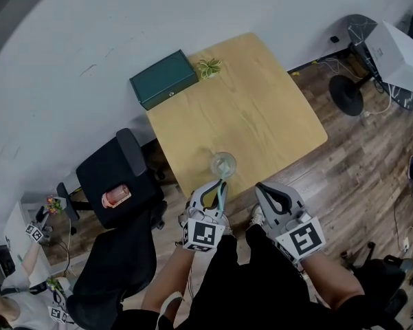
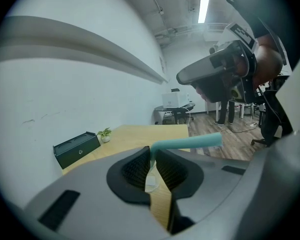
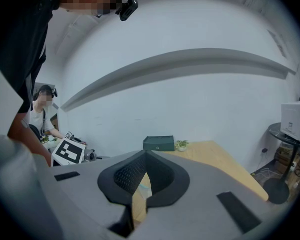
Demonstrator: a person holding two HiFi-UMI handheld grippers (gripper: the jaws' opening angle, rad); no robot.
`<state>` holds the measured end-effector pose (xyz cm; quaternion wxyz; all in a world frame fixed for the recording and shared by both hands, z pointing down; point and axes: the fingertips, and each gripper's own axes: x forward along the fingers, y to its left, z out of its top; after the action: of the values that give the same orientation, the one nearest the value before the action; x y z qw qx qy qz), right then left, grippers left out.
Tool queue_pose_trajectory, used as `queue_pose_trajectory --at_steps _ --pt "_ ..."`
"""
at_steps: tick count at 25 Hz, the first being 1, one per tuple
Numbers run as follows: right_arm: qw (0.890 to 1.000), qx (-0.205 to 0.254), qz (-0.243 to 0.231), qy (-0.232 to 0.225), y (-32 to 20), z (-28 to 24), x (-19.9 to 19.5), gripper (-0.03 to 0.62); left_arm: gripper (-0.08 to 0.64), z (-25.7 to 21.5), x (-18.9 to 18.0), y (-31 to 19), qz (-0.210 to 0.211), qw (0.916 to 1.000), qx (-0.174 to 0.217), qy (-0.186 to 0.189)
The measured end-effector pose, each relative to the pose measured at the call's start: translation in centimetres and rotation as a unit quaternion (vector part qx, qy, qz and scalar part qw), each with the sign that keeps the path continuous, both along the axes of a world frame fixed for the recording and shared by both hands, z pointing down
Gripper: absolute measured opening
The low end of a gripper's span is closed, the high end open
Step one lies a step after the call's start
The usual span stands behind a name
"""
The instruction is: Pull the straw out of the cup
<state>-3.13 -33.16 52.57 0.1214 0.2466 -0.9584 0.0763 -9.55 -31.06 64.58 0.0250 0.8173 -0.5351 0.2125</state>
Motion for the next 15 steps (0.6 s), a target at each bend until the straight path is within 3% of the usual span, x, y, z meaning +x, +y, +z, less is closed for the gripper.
queue_pose_trajectory --at_steps 10,15 --pt "1.0 0.014 0.015 -0.022 -2.0 -1.2 0.9 0.02 0.051 -2.4 0.3 -0.4 -0.007 0.9995 0.024 -0.019" --pt "0.998 0.016 0.045 -0.034 -4.1 -2.1 2.6 0.02 0.051 -4.6 0.4 -0.4 -0.009 0.9991 0.037 -0.02"
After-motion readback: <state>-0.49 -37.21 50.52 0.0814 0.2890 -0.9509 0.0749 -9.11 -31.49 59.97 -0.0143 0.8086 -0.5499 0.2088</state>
